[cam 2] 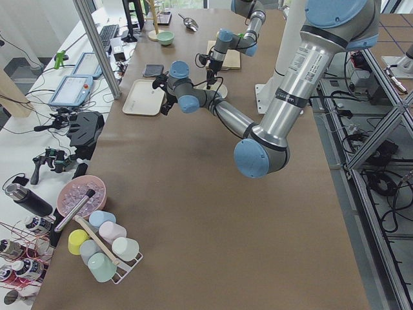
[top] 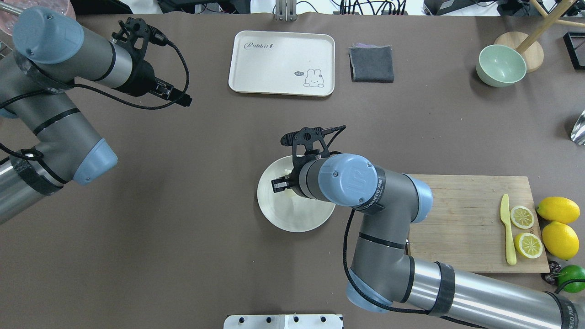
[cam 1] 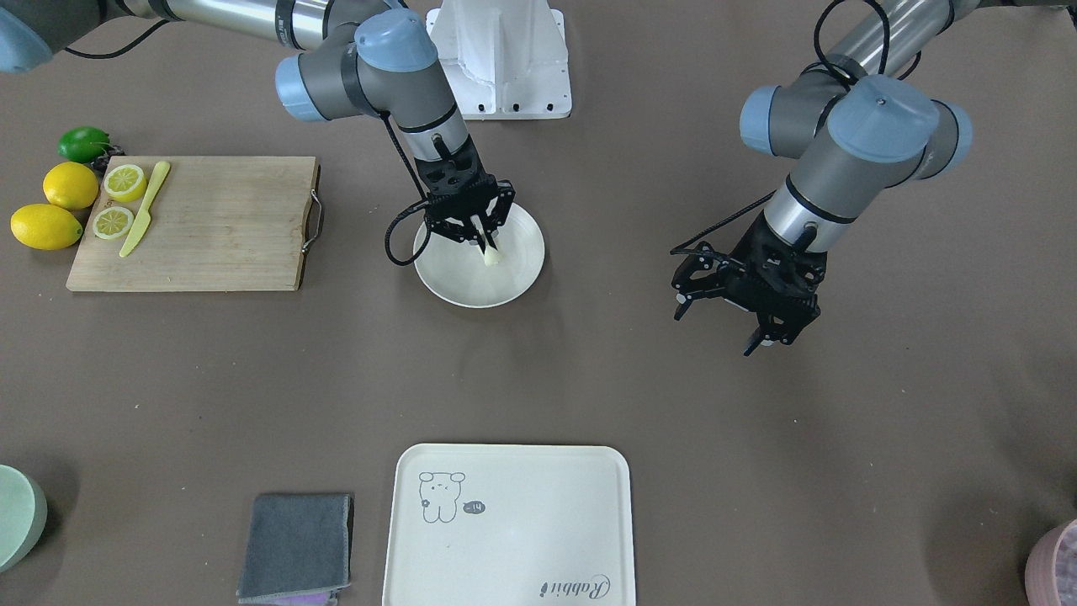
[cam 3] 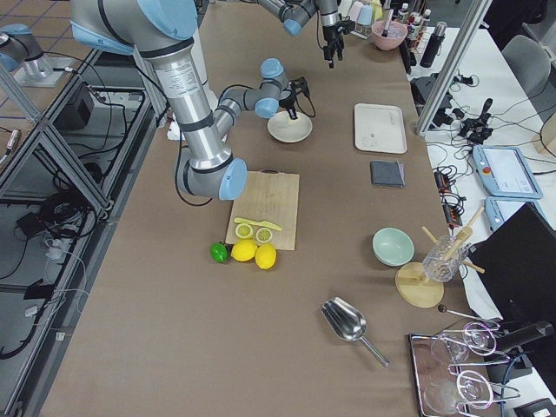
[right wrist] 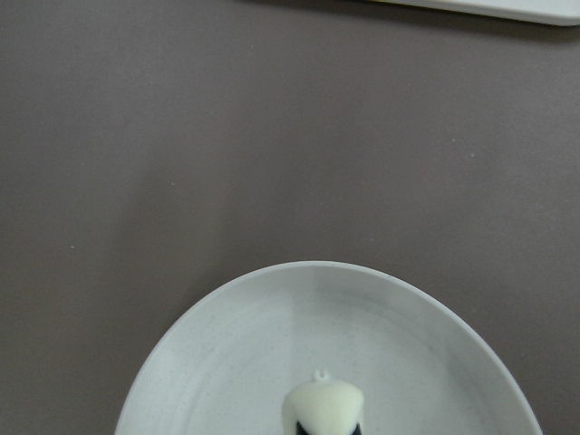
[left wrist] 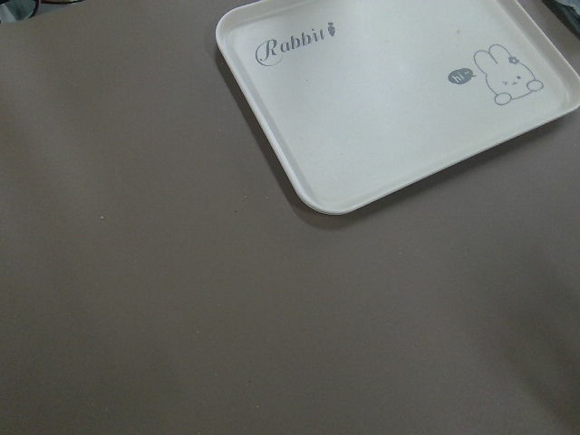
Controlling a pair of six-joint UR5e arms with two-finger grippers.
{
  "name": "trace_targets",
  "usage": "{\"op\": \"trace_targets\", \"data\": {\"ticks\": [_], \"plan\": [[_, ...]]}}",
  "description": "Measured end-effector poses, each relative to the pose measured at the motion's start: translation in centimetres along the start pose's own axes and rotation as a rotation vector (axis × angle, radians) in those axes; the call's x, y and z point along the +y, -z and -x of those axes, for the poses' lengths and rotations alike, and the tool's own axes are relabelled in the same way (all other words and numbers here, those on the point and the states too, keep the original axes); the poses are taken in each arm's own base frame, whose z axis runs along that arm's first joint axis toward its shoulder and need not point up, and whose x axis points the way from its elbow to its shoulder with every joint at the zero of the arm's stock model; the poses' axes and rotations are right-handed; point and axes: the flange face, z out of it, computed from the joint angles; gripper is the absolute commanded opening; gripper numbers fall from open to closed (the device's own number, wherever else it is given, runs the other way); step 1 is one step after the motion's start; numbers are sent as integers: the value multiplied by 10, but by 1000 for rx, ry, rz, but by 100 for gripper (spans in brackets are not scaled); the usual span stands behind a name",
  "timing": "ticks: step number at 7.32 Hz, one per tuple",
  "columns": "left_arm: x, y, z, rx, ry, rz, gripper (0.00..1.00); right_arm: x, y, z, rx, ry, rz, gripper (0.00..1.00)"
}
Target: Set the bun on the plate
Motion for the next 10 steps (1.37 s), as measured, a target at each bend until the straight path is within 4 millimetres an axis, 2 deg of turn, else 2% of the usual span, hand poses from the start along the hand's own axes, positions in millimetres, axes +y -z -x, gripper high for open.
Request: {"op": "trace_targets", "data": {"ticks": [5,7,8,9,10], "plan": [[2,-5,3,-9,2,6,98,1,0,3,-8,12,5,100],[2,-10,5,-13,5,13,98,-7,14,0,-18,5,-6,100],[2,-11,5,-13,6,14,98,-16,25,-11,-21,-6,-7,100],[1,-10,4,-12,5,13,98,-33,42,-36,-30,-28,6,100],[-1,-9,2,-10,6,10,98,-57,62,-69,-41,-57,26,100]]}}
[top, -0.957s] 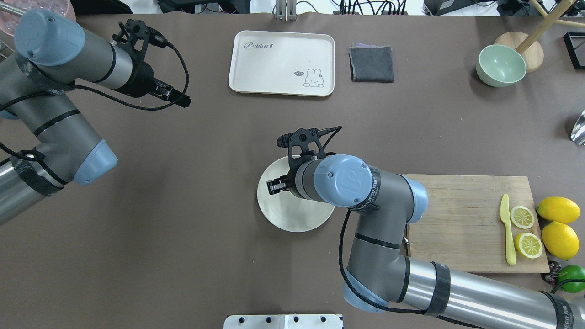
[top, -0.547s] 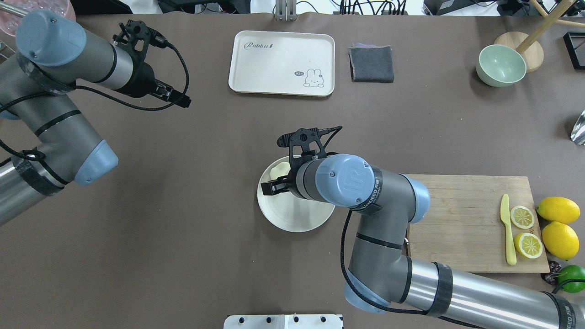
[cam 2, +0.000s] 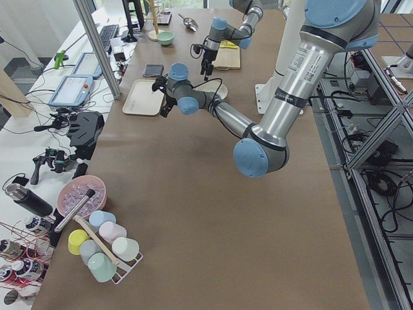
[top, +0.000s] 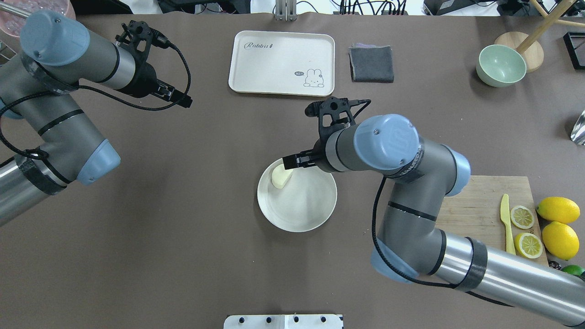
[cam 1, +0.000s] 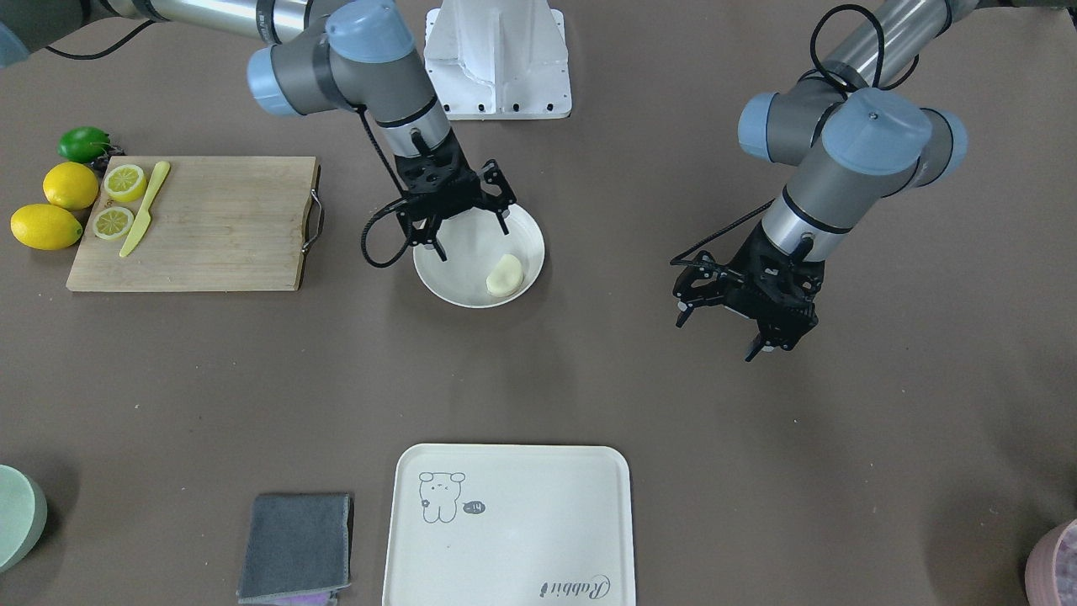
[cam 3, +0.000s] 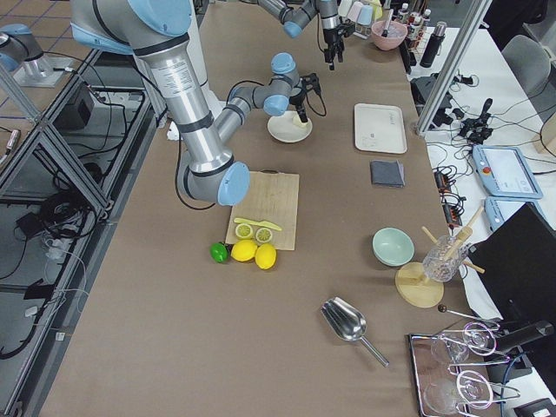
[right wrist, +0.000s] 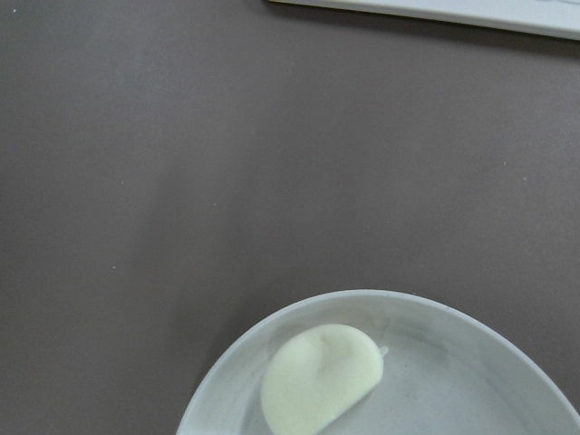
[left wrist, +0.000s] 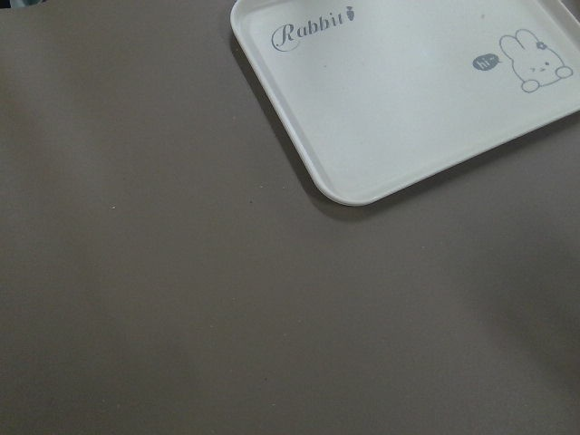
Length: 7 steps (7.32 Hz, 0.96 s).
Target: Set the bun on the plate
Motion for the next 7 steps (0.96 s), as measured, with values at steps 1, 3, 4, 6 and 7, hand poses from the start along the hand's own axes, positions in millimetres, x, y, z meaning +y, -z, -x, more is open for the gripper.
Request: {"op": "trace_targets", "data": {"ticks": [1,3,4,6,7], "plan": [[-1,1,-1,2,4,-3,98,-25,21,-30,-2,-20,17,100],[-7,10,0,0,40,-21,98,-80,71,-91,28,-38,57,100],[-12,19,10,-9,63,-34,98,-105,100,-125,49,-44,72,100],[-24,43,48,-60,120,-49,98,-129,151,-206,103,-61,82,100],[-32,59,75,-100,165,-43,98,-130,173,-249,133,-67,87,100]]}}
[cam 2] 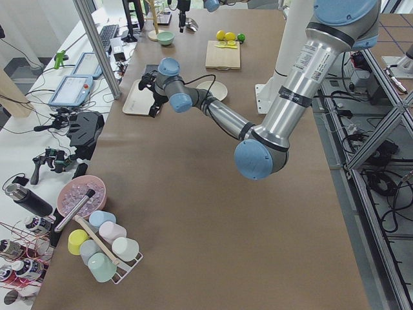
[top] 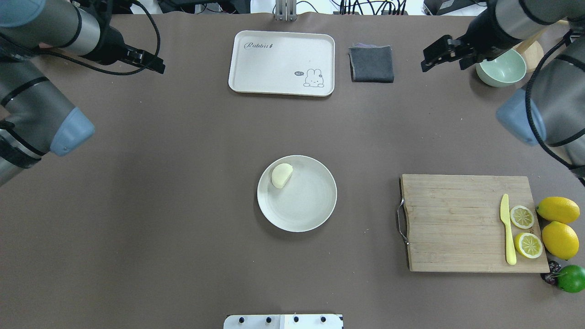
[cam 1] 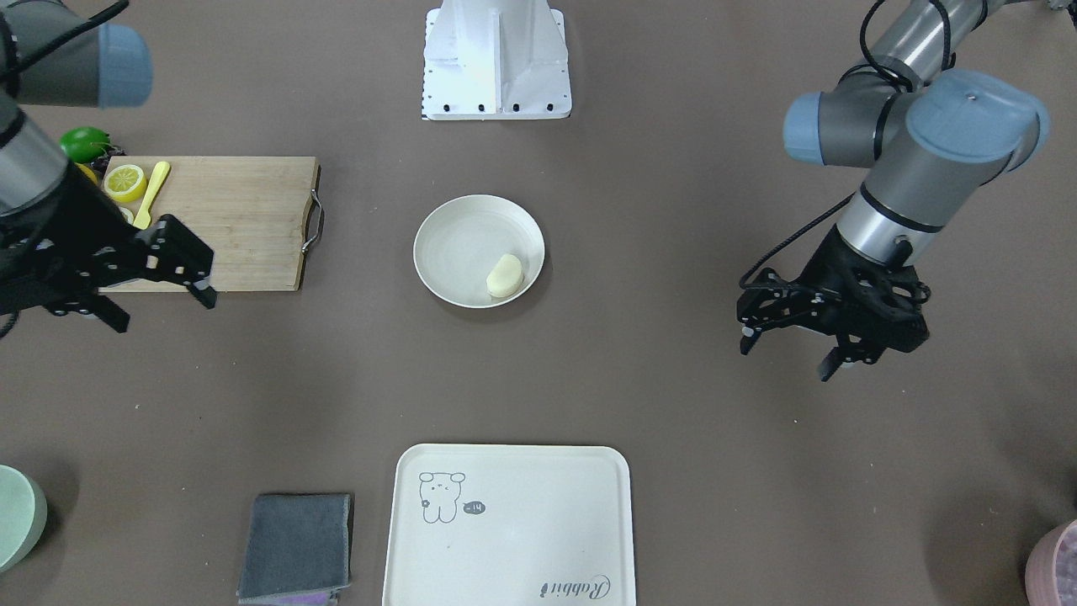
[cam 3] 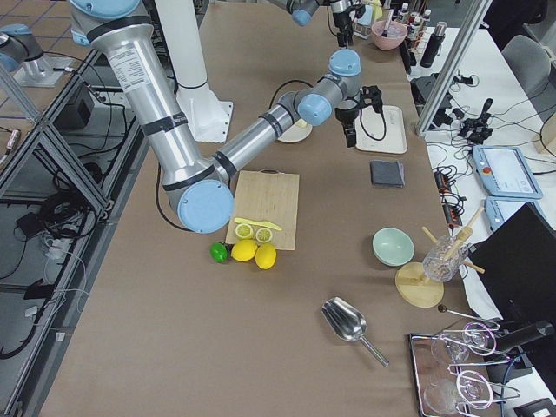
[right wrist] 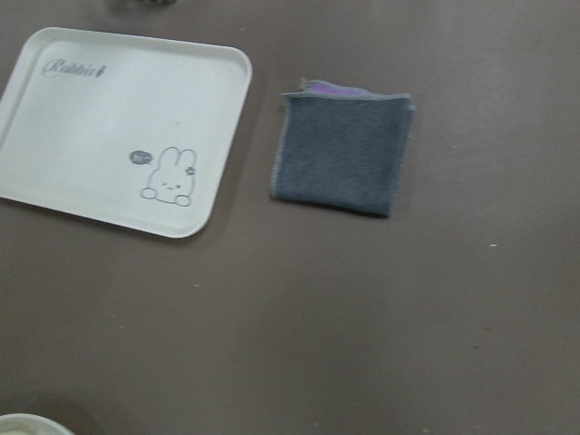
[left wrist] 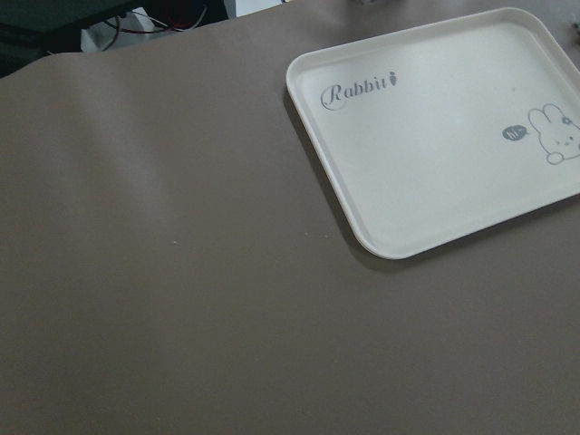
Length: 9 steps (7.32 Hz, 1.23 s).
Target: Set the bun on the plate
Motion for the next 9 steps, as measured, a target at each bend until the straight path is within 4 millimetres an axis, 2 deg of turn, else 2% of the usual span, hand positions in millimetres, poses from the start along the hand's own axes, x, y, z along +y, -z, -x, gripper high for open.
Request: {"op": "trace_targets", "data": {"ticks": [1,3,5,6,7,9], "plan": [[-12,15,31,-42,55,16,98,6,11,-46,34,0,7,100],[-30,43,97,-109,174,45,98,35,20,-139,108,8,38,100],[-31,57,160,-126,269,77,98,68,25,-221,167,17,77,100],[-27,61,187,-136,299,89,98,79,24,-251,183,12,97,100],[-23,65,209,-145,317,98,98,85,20,-270,190,-3,114,100],[-13,70,246,-168,359,109,98,90,16,-289,195,-29,132,100]]}}
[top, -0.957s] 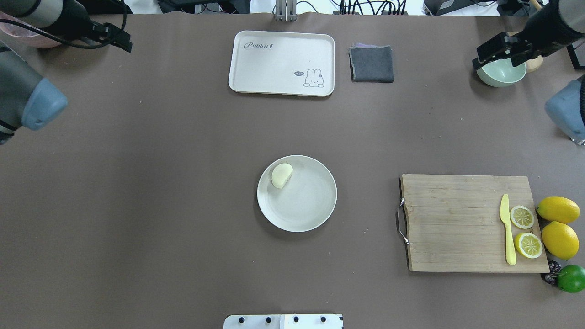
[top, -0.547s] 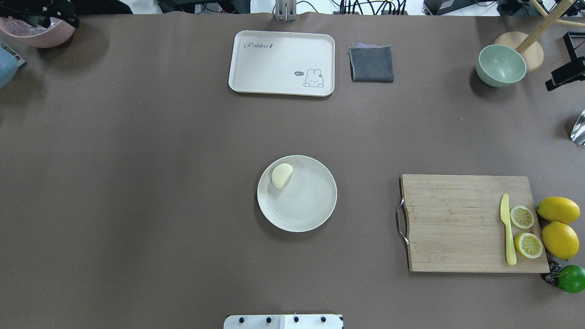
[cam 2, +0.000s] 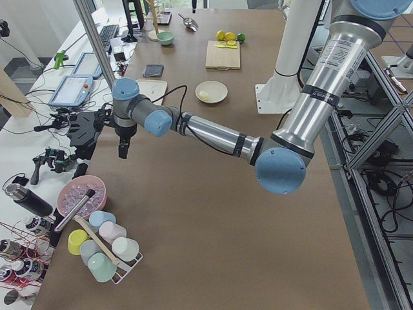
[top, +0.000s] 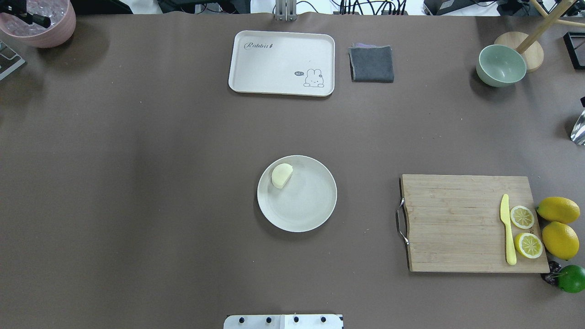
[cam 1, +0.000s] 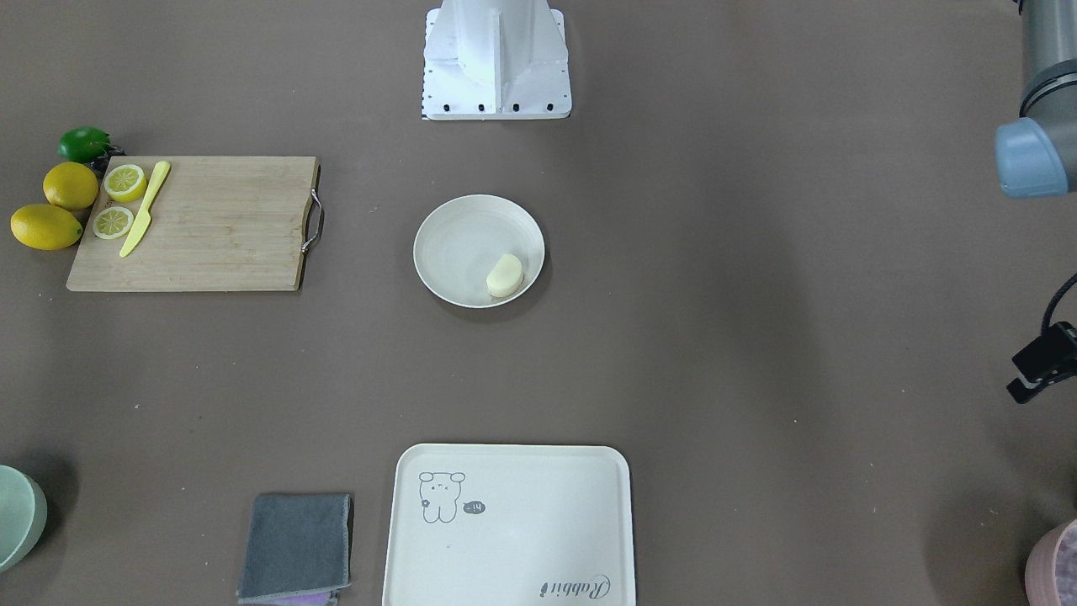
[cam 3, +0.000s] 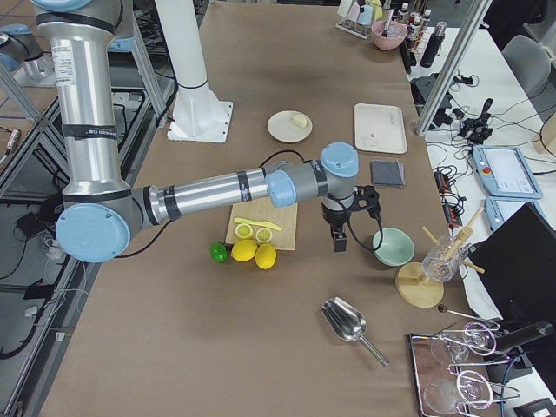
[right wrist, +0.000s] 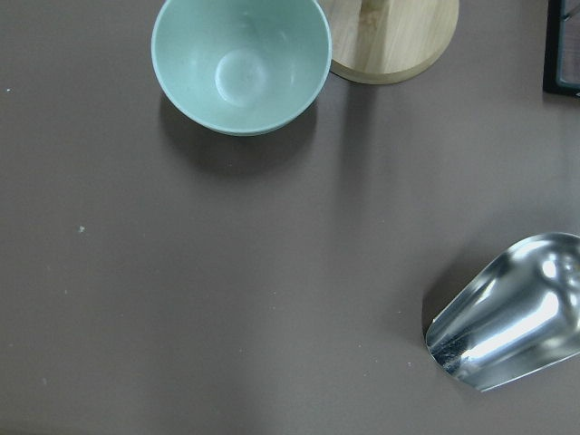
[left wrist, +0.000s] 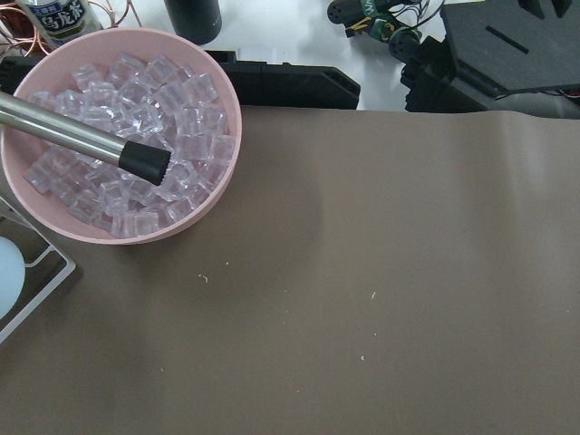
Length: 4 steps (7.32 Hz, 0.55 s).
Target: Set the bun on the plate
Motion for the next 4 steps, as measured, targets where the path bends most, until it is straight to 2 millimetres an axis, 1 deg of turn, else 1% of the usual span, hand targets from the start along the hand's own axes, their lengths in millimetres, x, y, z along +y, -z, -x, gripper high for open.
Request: {"op": "trace_targets", "data": {"ticks": [1,3,4], "plan": [[-2,-2,16,-12,23,5,98,2,1,-6,-1,-12,0,100],[-5,-13,48,-42,77,30,98,2,9,-16,-4,-31,-13,100],[-3,-17,66,-51,103,42,98,1,13,-19,-5,-35,-22,100]]}}
